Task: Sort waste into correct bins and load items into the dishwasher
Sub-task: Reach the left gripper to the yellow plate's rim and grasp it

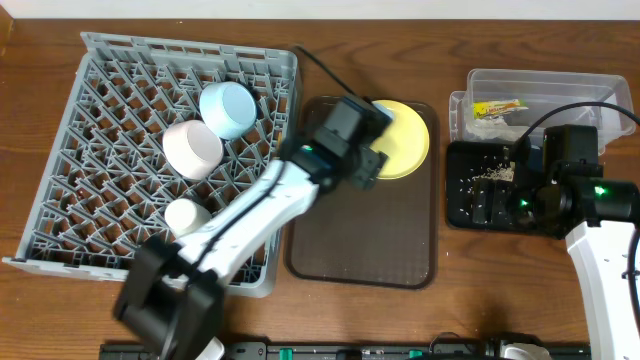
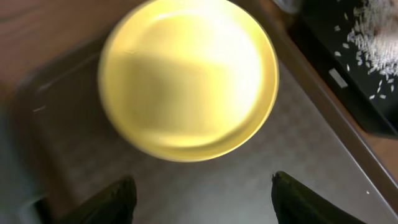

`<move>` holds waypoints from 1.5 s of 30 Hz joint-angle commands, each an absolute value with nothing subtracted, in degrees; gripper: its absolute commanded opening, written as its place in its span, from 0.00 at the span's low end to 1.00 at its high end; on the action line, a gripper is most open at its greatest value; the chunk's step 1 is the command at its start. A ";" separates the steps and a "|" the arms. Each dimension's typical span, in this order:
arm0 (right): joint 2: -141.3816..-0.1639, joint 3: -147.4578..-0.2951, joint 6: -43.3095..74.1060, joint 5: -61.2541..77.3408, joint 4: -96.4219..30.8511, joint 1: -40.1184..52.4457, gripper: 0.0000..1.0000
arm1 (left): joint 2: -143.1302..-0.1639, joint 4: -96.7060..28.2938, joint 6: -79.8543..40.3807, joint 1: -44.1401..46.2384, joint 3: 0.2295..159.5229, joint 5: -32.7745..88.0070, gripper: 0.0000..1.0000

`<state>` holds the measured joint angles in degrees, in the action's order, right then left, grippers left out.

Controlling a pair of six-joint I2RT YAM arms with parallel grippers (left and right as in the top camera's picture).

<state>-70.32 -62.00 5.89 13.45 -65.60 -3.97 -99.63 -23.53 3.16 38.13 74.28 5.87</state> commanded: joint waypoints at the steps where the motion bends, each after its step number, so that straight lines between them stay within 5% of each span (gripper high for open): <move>1: -69.84 -62.83 6.39 13.52 -65.78 -4.34 0.85 | -104.62 -20.78 6.15 40.88 74.87 5.98 0.71; 16: -69.84 -62.83 6.37 13.50 -66.04 -4.34 0.85 | -117.34 -18.72 6.83 42.72 74.85 5.98 0.70; 21: -69.87 -62.83 6.37 13.50 -65.95 -4.34 0.85 | -117.23 -27.42 6.22 42.74 74.87 6.00 0.51; 32: -69.84 -62.83 6.39 13.52 -65.73 -4.34 0.85 | -117.23 -39.05 1.19 43.90 74.87 15.75 0.32; 36: -69.84 -62.83 6.37 13.52 -65.80 -4.34 0.85 | -117.23 -38.96 1.19 44.88 74.87 16.01 0.29; 41: -69.84 -62.83 6.39 13.52 -66.04 -4.34 0.85 | -117.23 -38.52 1.21 45.52 74.85 15.81 0.40; 45: -69.84 -62.83 6.37 13.52 -66.04 -4.34 0.85 | -117.23 -38.37 1.21 45.52 74.85 15.79 0.31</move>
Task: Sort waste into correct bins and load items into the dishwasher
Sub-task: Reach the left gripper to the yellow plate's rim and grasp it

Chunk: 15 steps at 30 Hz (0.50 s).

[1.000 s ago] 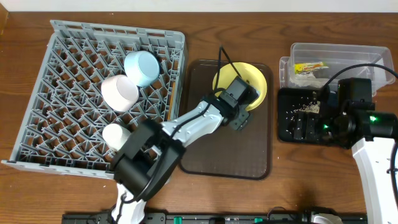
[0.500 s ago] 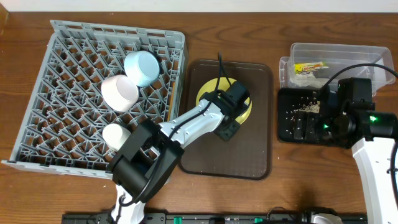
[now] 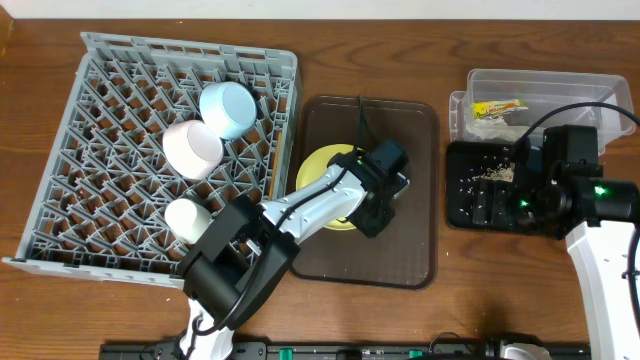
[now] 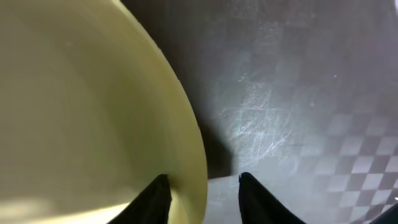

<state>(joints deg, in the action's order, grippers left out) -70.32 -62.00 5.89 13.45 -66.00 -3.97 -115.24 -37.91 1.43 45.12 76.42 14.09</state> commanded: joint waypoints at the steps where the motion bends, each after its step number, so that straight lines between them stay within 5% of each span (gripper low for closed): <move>1: -69.84 -62.83 6.37 13.52 -66.06 -4.34 0.85 | -117.23 -38.39 1.21 45.52 74.85 15.77 0.30; 9: -69.84 -62.83 6.37 13.52 -66.30 -4.34 0.85 | -117.23 -39.20 1.19 45.52 74.78 10.81 0.06; 15: -69.84 -62.83 6.35 13.50 -66.63 -4.34 0.85 | -115.61 -41.17 1.15 45.52 76.16 10.90 0.06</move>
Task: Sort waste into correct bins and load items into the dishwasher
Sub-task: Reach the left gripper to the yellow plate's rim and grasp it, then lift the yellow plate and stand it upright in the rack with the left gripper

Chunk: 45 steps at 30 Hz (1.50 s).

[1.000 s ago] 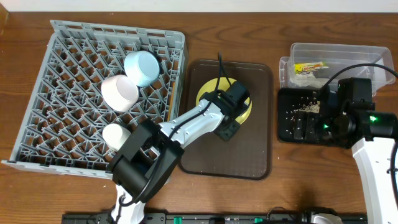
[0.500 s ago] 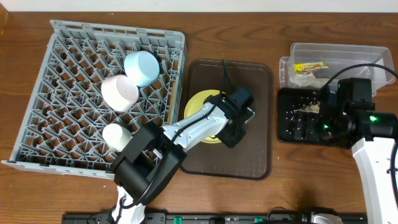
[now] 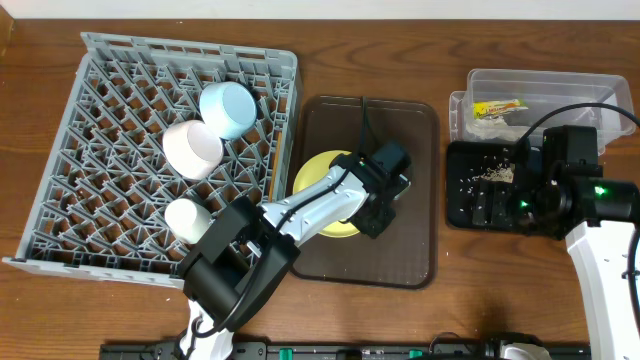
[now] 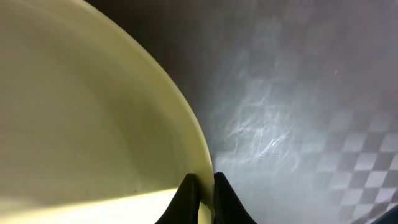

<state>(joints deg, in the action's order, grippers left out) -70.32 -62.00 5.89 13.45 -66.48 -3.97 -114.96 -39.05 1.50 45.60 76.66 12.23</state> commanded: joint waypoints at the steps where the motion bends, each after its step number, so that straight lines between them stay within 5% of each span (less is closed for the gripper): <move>1: -69.84 -62.83 6.37 13.52 -66.57 -4.34 0.85 | -114.83 -41.82 1.17 45.52 76.66 10.90 0.06; 20: -69.84 -62.83 6.35 13.50 -66.46 -4.34 0.85 | -93.43 -46.04 -1.37 44.53 79.77 9.37 0.06; 30: -69.84 -62.83 6.35 13.50 -66.65 -4.34 0.84 | -82.00 -44.01 -1.39 35.18 79.77 11.16 0.06; 45: -69.84 -62.83 6.37 13.50 -66.65 -4.34 0.84 | -79.13 -36.88 -1.63 9.78 79.75 44.69 0.06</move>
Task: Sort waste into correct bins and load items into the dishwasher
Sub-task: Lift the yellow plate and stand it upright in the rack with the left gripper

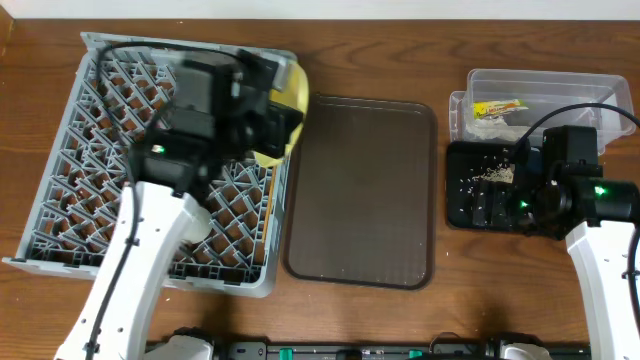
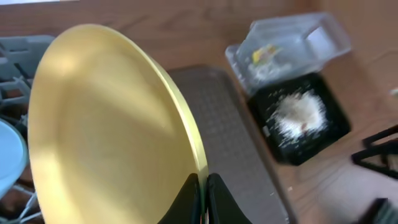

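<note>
The yellow plate (image 2: 106, 118) is held on edge, and my left gripper (image 2: 203, 182) is shut on its rim. In the overhead view the plate (image 1: 283, 100) stands tilted over the right side of the grey dish rack (image 1: 60, 170), with the left gripper (image 1: 268, 128) above the rack. The brown tray (image 1: 365, 190) has nothing on it. My right gripper (image 1: 520, 200) hangs over the black bin with rice (image 1: 480, 185). Its jaws are too small and dark to read.
A clear bin (image 1: 540, 95) holding a wrapper sits at the back right, behind the black bin. A light blue cup (image 2: 9, 155) sits in the rack just left of the plate. The left arm covers the other cups in the overhead view.
My left gripper held the yellow plate's rim low on the brown tray. Now it holds the plate on edge over the right side of the rack. The tray is bare. The right arm has not moved.
The plate lay at the tray's back with my left gripper open above it. Then the open fingers straddled the plate's rim near the tray's left side, then they were shut on it. Now the plate is over the rack.
</note>
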`<move>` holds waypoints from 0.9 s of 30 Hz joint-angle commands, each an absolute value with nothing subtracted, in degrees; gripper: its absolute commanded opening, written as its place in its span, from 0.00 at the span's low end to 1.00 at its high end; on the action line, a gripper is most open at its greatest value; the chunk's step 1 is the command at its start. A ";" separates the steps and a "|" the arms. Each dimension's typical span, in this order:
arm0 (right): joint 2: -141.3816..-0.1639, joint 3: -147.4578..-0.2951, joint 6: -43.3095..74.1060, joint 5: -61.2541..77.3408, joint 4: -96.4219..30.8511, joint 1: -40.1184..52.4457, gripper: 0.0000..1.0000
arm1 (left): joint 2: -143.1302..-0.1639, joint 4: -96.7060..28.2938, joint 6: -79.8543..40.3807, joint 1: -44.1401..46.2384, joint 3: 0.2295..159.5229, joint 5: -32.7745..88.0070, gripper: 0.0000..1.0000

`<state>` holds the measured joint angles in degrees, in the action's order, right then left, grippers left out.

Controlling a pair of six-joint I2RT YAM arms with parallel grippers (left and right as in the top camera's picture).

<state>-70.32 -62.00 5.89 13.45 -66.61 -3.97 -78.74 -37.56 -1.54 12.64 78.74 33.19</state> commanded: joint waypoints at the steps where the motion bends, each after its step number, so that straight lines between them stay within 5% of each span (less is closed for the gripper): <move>1: -69.84 -62.83 6.37 13.52 -66.65 -4.34 0.84 | -79.42 -36.73 -1.63 8.86 79.75 46.22 0.06; 6: -69.84 -62.85 6.37 13.52 -66.65 -4.34 0.84 | -81.32 -36.53 -1.65 5.80 79.75 53.78 0.06; 27: -69.84 -62.83 6.37 13.52 -66.87 -4.34 0.84 | -90.26 -35.48 -1.63 4.71 79.75 52.90 0.06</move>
<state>-70.32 -62.00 5.89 13.45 -66.72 -3.97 -90.02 -35.88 -1.52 5.91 78.74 52.38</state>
